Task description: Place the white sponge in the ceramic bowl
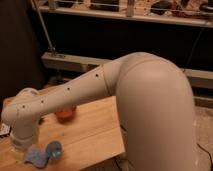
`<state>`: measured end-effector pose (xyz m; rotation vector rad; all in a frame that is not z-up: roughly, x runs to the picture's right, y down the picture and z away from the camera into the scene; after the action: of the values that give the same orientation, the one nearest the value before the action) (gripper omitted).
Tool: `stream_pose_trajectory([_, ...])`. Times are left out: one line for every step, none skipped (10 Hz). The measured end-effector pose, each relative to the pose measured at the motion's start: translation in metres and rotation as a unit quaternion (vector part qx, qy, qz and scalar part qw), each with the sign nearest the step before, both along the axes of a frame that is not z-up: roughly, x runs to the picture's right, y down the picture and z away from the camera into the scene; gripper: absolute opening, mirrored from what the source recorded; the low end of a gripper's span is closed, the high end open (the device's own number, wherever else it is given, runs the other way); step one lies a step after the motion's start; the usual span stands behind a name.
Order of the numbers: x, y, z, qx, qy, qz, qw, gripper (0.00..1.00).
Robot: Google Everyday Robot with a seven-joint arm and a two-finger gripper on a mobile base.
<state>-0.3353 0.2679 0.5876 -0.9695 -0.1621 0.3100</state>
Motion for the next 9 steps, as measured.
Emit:
stream_pose_trajectory([-0.002,0.012,0.001,-0.004,-0.003,-0.016,0.9999,0.65])
stream_pose_trajectory([-0.006,0.024,0.002,-0.004,-0.008,-0.034,0.9994,0.65])
stream_pose_trajectory([-0.009,0.029,0.004,0.004,-0.012,-0.05,0.9987,0.65])
stream_pose_trajectory([-0.013,0.03,0.009,0.016,-0.012,-0.063,0.9978,0.65])
stream_pose_trajectory([-0.017,0.032,0.015,0.029,-0.009,-0.076,0.9967,0.65])
stream_pose_trajectory([-0.02,0.035,0.024,0.046,0.001,-0.093,0.9946,0.65])
stream_pose_trajectory([-0.021,0.04,0.029,0.053,0.009,-0.101,0.9935,0.65])
stream_pose_trajectory([-0.022,0.05,0.035,0.055,0.019,-0.11,0.9922,0.65])
stream_pose_trajectory([-0.023,0.062,0.043,0.054,0.033,-0.119,0.9909,0.65])
